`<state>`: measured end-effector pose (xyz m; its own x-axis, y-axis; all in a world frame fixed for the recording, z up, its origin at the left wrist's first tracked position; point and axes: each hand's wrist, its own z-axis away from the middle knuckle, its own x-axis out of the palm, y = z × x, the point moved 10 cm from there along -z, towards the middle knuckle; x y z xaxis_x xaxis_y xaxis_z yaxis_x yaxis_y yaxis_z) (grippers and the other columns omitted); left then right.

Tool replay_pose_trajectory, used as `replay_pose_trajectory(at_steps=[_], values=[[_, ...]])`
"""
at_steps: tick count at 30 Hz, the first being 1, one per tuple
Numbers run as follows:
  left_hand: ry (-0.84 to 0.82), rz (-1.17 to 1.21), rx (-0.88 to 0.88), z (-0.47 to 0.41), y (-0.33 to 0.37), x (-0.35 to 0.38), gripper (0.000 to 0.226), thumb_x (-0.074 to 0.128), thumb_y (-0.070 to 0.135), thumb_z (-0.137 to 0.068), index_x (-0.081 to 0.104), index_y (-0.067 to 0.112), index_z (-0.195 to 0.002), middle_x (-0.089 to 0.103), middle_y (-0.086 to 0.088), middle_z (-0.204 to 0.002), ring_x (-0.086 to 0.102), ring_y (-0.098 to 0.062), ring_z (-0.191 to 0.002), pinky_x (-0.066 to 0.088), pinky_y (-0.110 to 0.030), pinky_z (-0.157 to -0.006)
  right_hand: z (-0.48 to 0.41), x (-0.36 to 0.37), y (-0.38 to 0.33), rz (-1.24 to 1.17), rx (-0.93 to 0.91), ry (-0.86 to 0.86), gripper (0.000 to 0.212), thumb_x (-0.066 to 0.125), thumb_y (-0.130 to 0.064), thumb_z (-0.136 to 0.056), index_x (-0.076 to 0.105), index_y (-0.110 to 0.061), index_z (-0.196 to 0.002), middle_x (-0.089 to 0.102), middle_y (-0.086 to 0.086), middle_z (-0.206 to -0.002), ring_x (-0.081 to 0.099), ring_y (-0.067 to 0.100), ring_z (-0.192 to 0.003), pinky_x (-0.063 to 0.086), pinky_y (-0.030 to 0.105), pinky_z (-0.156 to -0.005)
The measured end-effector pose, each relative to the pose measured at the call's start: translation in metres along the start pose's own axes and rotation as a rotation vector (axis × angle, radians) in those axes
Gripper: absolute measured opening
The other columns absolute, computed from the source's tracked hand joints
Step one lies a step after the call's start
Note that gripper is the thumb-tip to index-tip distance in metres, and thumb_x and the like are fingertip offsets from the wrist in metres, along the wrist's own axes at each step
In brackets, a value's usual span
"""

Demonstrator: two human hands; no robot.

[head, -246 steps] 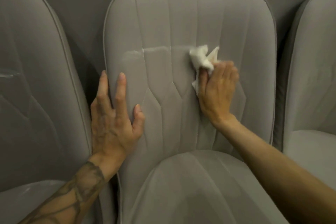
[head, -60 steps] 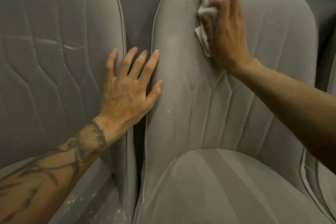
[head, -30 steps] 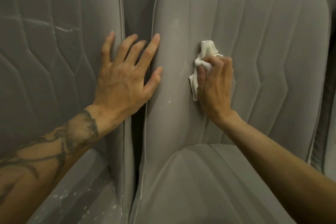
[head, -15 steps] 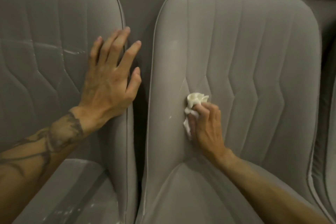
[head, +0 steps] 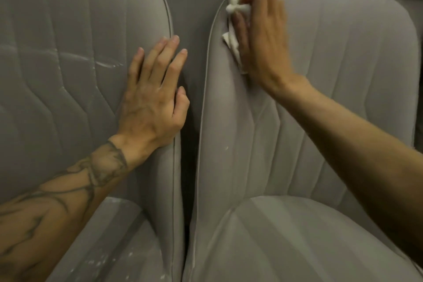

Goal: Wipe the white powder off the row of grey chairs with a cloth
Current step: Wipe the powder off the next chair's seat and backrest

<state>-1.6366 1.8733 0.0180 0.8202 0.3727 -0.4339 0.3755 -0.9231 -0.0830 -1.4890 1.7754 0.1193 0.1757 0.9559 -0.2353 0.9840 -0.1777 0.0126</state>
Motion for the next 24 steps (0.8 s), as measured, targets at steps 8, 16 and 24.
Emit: replay_pose_trajectory(at_steps=[8, 16, 24], values=[[-0.018, 0.020, -0.012, 0.001, 0.000, 0.000, 0.068, 0.049, 0.022, -0.094, 0.034, 0.006, -0.159, 0.025, -0.009, -0.170, 0.017, -0.024, -0.160, 0.011, -0.053, -0.129, 0.032, 0.007, -0.031, 0.019, -0.233, -0.290, 0.033, 0.046, -0.031, -0.105, 0.059, -0.001, -0.109, 0.055, 0.020, -0.103, 0.053, 0.035, -0.090, 0.042, 0.045, -0.079], [-0.013, 0.003, -0.013, 0.001, 0.000, 0.000, 0.068, 0.049, 0.021, -0.094, 0.035, 0.006, -0.158, 0.025, -0.010, -0.170, 0.019, -0.025, -0.159, 0.011, -0.052, -0.129, 0.079, 0.008, -0.041, -0.085, -0.163, -0.333, 0.030, 0.051, -0.027, -0.103, 0.059, -0.003, -0.119, 0.057, 0.017, -0.118, 0.055, 0.030, -0.103, 0.043, 0.037, -0.092], [-0.024, 0.028, -0.020, 0.002, -0.001, 0.001, 0.066, 0.047, 0.019, -0.094, 0.035, 0.006, -0.158, 0.024, -0.010, -0.171, 0.016, -0.024, -0.160, 0.009, -0.052, -0.129, 0.052, 0.008, -0.040, 0.039, -0.241, -0.342, 0.031, 0.048, -0.032, -0.105, 0.060, -0.004, -0.110, 0.055, 0.017, -0.102, 0.054, 0.033, -0.089, 0.043, 0.043, -0.079]])
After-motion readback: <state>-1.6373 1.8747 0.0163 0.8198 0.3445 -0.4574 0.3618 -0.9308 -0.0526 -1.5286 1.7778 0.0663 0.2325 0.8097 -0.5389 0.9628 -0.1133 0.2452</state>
